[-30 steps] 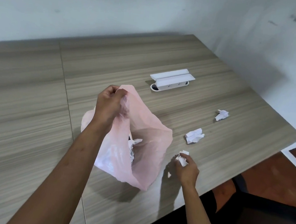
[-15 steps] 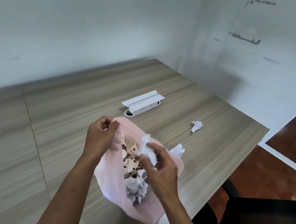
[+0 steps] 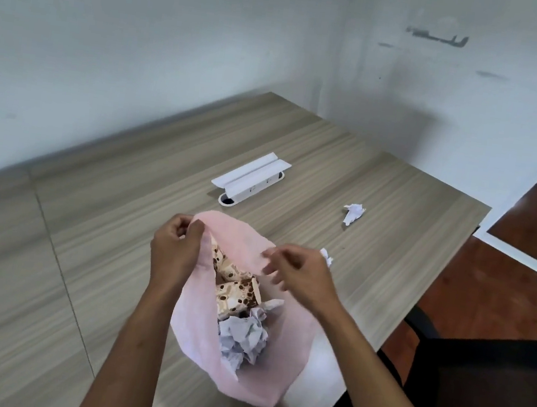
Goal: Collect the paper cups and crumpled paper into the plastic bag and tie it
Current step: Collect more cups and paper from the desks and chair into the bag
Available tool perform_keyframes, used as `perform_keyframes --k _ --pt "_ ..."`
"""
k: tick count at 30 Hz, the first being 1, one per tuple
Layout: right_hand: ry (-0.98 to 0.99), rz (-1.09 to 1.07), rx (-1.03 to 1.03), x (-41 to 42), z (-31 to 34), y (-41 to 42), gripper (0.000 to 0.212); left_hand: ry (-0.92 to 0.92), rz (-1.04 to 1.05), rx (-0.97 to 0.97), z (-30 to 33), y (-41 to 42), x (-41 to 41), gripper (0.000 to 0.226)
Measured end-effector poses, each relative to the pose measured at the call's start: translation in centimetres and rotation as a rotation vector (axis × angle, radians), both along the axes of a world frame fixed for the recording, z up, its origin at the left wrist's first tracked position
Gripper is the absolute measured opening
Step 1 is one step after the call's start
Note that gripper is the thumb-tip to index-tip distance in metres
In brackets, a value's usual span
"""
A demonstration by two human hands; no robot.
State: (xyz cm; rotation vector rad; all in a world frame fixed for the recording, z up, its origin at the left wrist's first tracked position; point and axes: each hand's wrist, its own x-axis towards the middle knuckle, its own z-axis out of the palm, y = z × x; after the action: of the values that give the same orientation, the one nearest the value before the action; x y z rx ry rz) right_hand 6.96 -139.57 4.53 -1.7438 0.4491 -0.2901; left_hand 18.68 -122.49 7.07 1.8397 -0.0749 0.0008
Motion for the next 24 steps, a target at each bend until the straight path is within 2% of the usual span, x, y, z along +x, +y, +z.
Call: perform_keyframes --k 2,4,8,12,14,16,20,24 --pt "-0.051 -0.246 -0.092 0.3 -0.9 -3.0 0.016 -0.001 0.020 -0.024 0.1 -0.7 0.1 0.017" --pt "0.015 -0.364 -0.201 1.0 -2.9 -5.7 0.014 0.003 0.030 -0.032 -0.1 -1.5 -0.1 0.018" --pt "0.280 -0.215 -0.356 2.8 -9.2 -10.1 0.027 0.031 0.027 -0.036 -1.0 -3.0 -0.8 0.014" --pt "0.535 0.043 -0.528 3.7 -15.4 -13.7 0.046 0.064 0.034 -0.040 -2.3 -3.7 -1.2 0.015" --pt "0.656 0.141 -0.574 3.6 -17.8 -15.1 0.048 0.077 0.038 -0.051 -2.9 -3.5 -1.4 0.015" --pt "0.714 0.142 -0.608 2.7 -18.3 -15.2 0.041 0.078 0.025 -0.054 -3.3 -3.3 -1.6 0.015" --pt "0.592 -0.068 -0.539 0.1 -18.9 -14.2 0.020 0.081 0.013 -0.066 -3.6 -2.9 -1.9 0.016" --pt "0.553 -0.234 -0.247 -1.7 -17.5 -12.8 0.011 0.134 0.053 -0.137 -3.4 -2.5 -1.9 0.017"
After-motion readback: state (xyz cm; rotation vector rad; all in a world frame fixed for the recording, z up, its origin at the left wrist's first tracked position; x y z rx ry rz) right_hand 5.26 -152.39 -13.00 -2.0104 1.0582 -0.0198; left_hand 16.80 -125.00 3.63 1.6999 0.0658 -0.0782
